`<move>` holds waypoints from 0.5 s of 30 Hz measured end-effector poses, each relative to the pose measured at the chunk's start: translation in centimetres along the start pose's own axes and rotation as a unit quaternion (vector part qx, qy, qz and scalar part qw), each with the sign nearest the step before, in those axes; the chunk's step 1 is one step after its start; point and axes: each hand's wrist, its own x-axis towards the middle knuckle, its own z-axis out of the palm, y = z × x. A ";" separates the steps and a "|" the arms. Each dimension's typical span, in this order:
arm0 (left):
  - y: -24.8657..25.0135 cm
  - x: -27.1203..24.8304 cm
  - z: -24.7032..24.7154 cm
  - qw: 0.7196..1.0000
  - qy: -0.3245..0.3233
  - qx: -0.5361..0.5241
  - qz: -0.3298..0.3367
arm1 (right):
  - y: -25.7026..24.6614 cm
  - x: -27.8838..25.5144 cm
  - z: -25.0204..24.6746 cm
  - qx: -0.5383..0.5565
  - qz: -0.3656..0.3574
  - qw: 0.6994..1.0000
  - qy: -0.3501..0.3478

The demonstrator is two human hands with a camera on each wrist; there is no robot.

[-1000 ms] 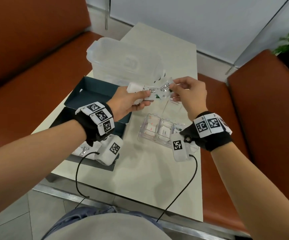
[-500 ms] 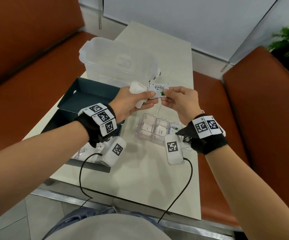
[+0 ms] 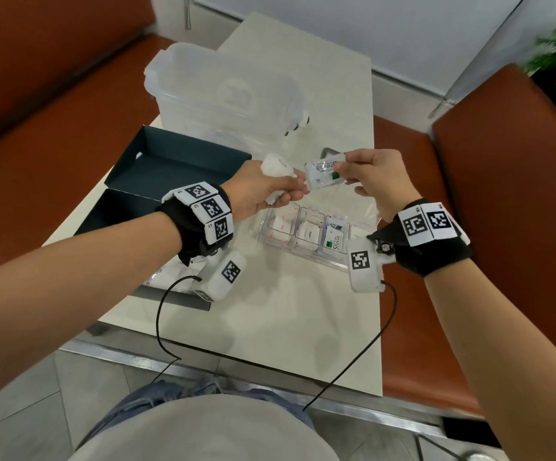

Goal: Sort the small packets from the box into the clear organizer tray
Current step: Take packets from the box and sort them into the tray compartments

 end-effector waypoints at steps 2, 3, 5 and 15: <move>-0.4 0.2 0.0 1.000 0.006 0.010 -0.002 | 1.2 0.3 -1.2 -0.068 -0.034 0.997 0.034; -0.5 0.2 0.0 1.000 0.009 0.014 -0.003 | 1.9 0.4 -1.7 -0.110 -0.050 0.992 0.045; -0.8 0.3 0.0 1.000 0.015 0.019 -0.008 | 3.5 0.3 -2.4 -0.190 -0.064 0.979 0.047; -1.8 0.8 0.6 0.999 0.014 0.031 -0.024 | 7.1 0.9 -0.6 -0.389 0.005 0.917 -0.088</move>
